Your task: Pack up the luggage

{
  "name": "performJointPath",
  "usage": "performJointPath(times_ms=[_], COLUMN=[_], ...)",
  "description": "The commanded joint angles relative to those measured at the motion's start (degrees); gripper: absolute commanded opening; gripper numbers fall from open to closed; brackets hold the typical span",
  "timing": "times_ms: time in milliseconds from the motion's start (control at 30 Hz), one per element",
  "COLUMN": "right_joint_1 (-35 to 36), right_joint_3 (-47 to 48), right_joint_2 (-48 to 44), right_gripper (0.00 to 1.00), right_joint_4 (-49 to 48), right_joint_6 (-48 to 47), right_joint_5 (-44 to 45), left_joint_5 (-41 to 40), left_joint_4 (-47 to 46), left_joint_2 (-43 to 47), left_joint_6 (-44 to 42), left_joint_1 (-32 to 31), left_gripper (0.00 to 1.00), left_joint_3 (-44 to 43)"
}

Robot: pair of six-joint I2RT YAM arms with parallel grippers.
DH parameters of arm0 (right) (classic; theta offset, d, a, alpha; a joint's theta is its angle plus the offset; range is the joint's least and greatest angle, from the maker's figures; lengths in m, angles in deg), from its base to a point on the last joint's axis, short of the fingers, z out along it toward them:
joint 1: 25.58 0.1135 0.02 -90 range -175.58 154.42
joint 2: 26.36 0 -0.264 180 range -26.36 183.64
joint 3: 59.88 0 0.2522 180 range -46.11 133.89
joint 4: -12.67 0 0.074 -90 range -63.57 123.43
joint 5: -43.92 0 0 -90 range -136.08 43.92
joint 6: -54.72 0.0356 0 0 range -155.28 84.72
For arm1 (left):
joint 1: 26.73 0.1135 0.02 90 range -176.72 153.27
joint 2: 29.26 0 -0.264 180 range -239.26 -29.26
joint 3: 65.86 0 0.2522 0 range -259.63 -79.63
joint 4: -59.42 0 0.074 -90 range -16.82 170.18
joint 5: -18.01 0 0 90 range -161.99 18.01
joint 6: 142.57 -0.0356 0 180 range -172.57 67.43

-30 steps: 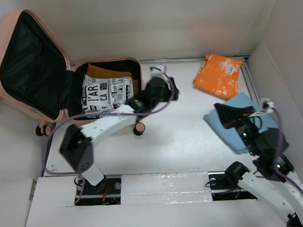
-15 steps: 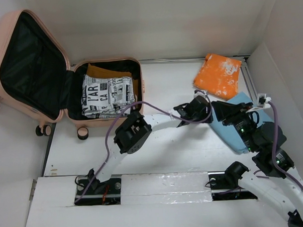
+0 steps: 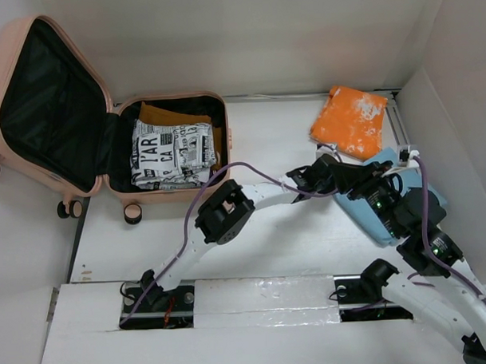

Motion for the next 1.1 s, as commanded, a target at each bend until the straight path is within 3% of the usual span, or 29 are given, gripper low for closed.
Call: performJointPath(times_ms=[0, 267, 433, 467, 567, 600, 700, 867, 1067], right_joint_1=[0.6, 0.6, 0.6, 0.6, 0.6, 0.6, 0.6, 0.6, 0.6], right_joint_3=[0.1, 0.1, -0.5, -0.5, -1.2, -1.2, -2.2, -2.8, -3.3], right_joint_2=[0.8, 1.5, 3.6, 3.7, 4.3, 4.3, 3.7, 4.3, 5.3], right_gripper=[0.42, 0.42, 0.42, 0.42, 0.43, 0.45, 0.46, 0.46, 0.46], right_joint_4=[-3.7, -4.9, -6.9, -6.9, -6.9, -6.9, -6.9, -6.9, -7.5], right_joint_6=[-0.7, -0.7, -0.7, -0.7, -0.7, -0.7, -0.7, -1.2, -1.8], right_joint_5=[-1.4, -1.4, -3.8, -3.8, -3.8, -3.8, -3.2, -3.2, -4.3], left_joint_5=[-5.4, -13.8, -16.9, -17.6, -19.8, -19.8, -17.6, -13.0, -10.1], left_joint_4=[2.5, 0.7, 0.0, 1.5, 3.6, 3.6, 4.2, 1.4, 2.3], left_joint_2=[2.7, 16.6, 21.8, 22.3, 24.7, 25.8, 30.5, 36.8, 35.1], left_joint_6=[-3.4, -7.9, -9.7, -9.7, -9.7, -9.7, -8.1, -4.2, -2.6], left_joint_1=[0.0, 5.4, 13.0, 13.8, 15.0, 15.0, 15.0, 15.0, 15.0], left_gripper=[0.00, 0.00, 0.00, 0.09, 0.20, 0.36, 0.47, 0.49, 0.52], left_joint_3=[4.0, 21.8, 23.6, 23.1, 21.5, 22.5, 27.1, 41.0, 44.0])
